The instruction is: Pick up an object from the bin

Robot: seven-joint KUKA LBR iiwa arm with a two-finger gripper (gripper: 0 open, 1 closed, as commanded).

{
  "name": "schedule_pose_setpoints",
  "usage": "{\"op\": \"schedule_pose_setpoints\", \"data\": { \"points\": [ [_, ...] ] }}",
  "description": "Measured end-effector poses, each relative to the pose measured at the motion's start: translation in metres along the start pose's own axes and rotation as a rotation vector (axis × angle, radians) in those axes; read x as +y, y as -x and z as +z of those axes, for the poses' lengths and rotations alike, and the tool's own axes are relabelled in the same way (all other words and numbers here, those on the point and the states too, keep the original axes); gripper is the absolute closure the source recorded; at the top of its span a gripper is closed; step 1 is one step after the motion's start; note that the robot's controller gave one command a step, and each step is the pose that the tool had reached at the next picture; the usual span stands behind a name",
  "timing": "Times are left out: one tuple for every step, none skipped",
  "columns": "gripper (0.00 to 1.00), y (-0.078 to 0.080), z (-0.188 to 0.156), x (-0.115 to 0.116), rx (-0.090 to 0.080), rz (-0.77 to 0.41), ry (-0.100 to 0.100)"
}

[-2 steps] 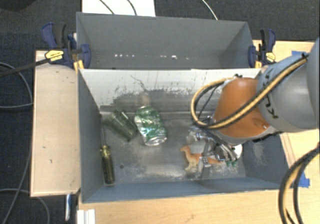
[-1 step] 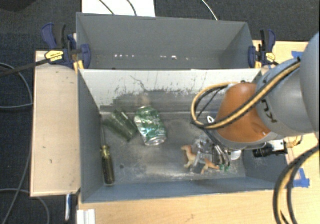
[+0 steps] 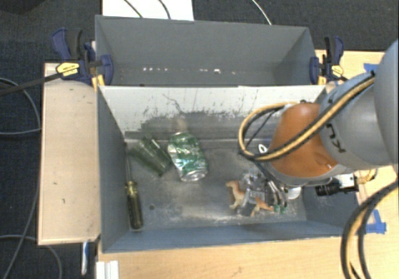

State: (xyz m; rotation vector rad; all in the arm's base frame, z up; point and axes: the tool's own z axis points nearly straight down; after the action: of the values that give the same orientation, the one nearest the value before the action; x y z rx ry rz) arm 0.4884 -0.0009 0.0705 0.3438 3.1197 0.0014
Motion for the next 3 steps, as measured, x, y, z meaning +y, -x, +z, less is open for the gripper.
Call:
{"op": "schedule_pose_setpoints", "data": {
  "points": [
    [1.0,0.0,-0.001,0.0,0.0,0.0,0.0],
    [1.0,0.005,-0.059,0.0,-0.007,-0.041,0.001],
    [1.0,0.034,-0.124,0.012,-0.011,-0.034,0.003]
  ]
}}
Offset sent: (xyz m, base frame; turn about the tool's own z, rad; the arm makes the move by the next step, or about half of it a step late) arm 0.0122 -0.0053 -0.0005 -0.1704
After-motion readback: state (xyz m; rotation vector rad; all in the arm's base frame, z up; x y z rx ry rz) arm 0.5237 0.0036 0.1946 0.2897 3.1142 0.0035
